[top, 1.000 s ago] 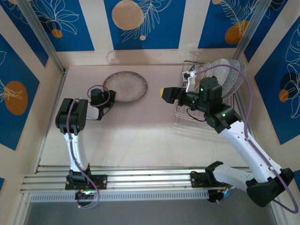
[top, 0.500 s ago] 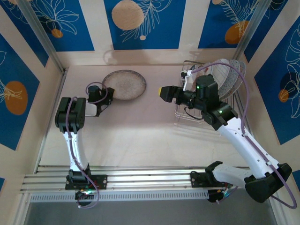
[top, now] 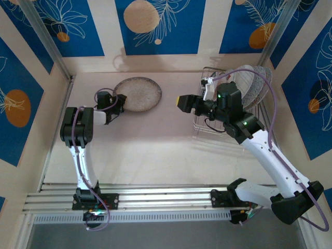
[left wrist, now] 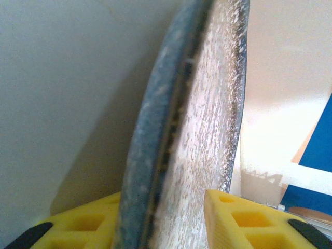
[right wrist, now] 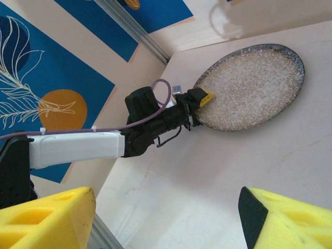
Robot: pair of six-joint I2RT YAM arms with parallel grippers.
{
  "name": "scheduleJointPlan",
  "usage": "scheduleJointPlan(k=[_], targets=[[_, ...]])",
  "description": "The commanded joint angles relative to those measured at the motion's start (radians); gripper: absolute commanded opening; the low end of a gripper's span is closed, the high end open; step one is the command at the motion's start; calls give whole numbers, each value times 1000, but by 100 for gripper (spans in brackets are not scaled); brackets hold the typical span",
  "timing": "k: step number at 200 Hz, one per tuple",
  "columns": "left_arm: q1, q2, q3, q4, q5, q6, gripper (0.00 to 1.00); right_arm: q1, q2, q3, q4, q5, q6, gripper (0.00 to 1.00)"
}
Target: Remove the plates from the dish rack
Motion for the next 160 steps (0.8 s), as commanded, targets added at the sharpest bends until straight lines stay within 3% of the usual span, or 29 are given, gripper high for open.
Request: scheduleJointPlan(k=[1, 70, 160], targets=[[18, -58, 32, -113, 18, 34, 41, 6, 7, 48, -40, 37, -13, 74], [20, -90, 113, -417, 1, 117, 47, 6, 8, 56, -56, 47, -20, 74], [20, -98, 179, -650, -44, 192, 51, 5, 2, 69, -94, 97, -27, 75]])
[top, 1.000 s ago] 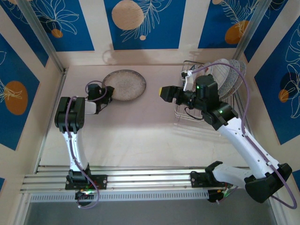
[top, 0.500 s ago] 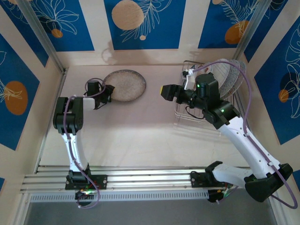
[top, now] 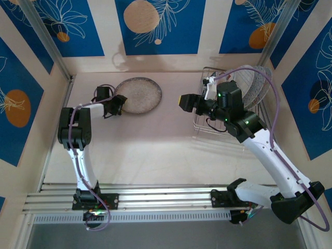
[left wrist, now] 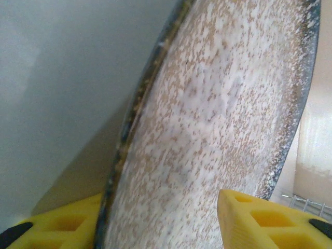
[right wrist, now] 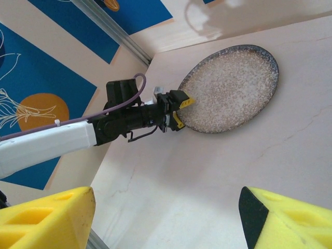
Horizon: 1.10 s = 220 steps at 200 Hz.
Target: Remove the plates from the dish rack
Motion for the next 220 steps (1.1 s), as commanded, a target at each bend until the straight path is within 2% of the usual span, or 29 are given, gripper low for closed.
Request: scheduleJointPlan(k=[1, 69, 137, 166, 200, 220], targets=[[18, -38, 33, -139, -25, 40, 51, 4, -3, 32, -19, 28, -14, 75], [18, -43, 70, -235, -50, 71, 55, 5, -4, 39, -37, 60, -12, 75], [18, -53, 112, -358, -85, 109, 63, 5, -10, 57, -83, 138, -7, 75], [15, -86, 109, -414, -107, 116, 69, 5, -8, 116, -168, 259, -37, 74], [4, -166, 96, -493, -142, 139, 80, -6, 22, 248, -336, 506, -94, 71], [-9, -231, 71, -514, -153, 144, 88, -75, 56, 314, -413, 582, -122, 68]])
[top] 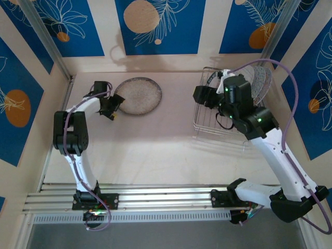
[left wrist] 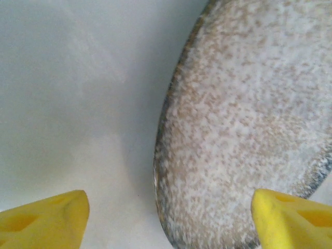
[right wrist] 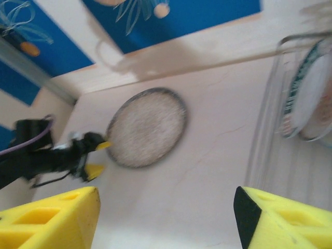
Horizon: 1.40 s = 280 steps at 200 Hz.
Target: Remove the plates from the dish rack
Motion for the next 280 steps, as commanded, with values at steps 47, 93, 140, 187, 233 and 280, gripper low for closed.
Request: scheduleJointPlan(k=[47, 93, 140, 187, 233, 280], targets=[[-85, -281, -78, -100, -81, 17, 89, -396, 120, 173, -215, 119, -59, 66], [-251, -432, -88, -104, -108, 70, 87, -693, 188, 137, -119, -99, -19, 61], [-356, -614, -187, -32, -63, 130, 84, -846, 220, 86, -11, -218, -102, 59], [-384, -765, -229, -22, 0, 239, 82, -951, 216, -57, 123, -409, -156, 54], [-384, -830, -245, -5, 71, 283, 81, -1015, 240, -135, 209, -500, -173, 50], [-383, -857, -281, 99, 152, 258, 80, -1051, 291, -172, 271, -591, -200, 46]])
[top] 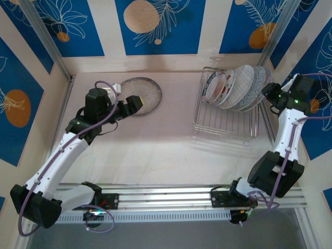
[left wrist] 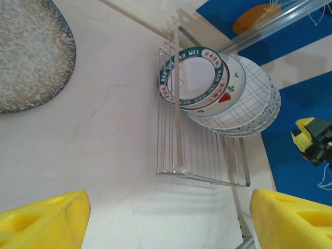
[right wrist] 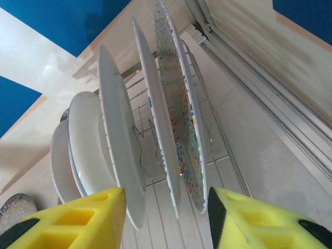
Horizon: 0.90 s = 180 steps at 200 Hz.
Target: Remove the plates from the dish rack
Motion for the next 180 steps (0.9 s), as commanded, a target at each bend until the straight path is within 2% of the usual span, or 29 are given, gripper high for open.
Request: scheduleJointPlan(k=[1, 44, 109, 132, 152, 180], targets=[[-8, -28, -17, 75, 71, 15, 80, -12, 23, -21, 63, -80, -35, 46], [-8, -49, 6, 109, 121, 47, 80, -66, 45, -49, 134, -188, -49, 45], [-9, -49, 7, 124, 130, 30, 80, -85, 129, -1, 121, -259, -92, 42], [-10, -48, 4, 136, 135, 25, 80, -85, 147, 14, 119, -265, -97, 41], [-10, -51, -3, 143, 135, 20, 80, -81, 160, 21, 113, -260, -103, 36], [-10, -53, 3, 162, 142, 15, 80, -67, 175, 23, 104, -240, -121, 35]])
